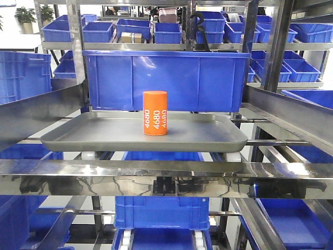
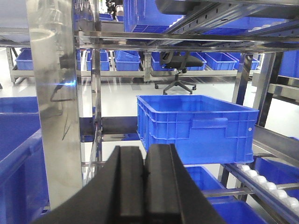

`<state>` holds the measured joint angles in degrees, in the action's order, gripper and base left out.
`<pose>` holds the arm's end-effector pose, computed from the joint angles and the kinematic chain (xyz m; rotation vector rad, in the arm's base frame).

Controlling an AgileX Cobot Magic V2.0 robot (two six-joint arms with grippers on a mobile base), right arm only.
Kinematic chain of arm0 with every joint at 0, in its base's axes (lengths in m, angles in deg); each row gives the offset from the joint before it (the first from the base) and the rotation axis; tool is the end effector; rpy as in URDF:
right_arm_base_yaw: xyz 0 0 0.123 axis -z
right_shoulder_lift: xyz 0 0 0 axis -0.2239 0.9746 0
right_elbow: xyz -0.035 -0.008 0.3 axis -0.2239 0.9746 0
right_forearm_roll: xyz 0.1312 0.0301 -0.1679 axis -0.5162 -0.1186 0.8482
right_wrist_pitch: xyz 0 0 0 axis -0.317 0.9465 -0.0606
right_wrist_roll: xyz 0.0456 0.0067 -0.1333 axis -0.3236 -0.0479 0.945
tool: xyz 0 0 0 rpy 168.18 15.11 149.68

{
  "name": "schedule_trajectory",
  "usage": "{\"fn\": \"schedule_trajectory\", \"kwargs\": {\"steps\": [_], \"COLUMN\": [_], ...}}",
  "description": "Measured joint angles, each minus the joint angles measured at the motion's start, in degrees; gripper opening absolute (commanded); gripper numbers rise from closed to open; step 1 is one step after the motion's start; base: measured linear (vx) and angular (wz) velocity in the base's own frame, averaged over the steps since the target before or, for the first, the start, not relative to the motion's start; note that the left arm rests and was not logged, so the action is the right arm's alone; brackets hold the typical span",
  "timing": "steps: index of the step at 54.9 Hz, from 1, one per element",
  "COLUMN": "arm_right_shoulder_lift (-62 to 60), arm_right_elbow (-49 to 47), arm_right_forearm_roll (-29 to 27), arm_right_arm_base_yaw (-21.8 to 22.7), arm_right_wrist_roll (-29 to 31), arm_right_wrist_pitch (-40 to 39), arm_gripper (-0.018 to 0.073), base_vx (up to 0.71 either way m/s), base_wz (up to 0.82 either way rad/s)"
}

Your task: Grab orange capacitor from left shelf to right conveyor

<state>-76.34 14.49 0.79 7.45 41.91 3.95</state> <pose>0.0491 -0.0006 0.1666 -0.0769 1.7961 0.0211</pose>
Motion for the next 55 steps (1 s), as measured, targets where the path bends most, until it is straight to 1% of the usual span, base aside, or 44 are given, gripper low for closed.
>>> {"fn": "schedule_trajectory", "kwargs": {"steps": [50, 55], "arm_right_shoulder_lift": [0.0, 0.0], "arm_right_elbow": [0.0, 0.0], "arm_right_forearm_roll": [0.14, -0.53], "arm_right_arm_base_yaw": [0.0, 0.0], "arm_right_wrist_roll": [0.34, 0.48], "arm_right_wrist_pitch": [0.0, -1.37], "arm_gripper": [-0.001, -0.001], "base_vx": [0.0, 0.0], "base_wz": [0.0, 0.0]}}
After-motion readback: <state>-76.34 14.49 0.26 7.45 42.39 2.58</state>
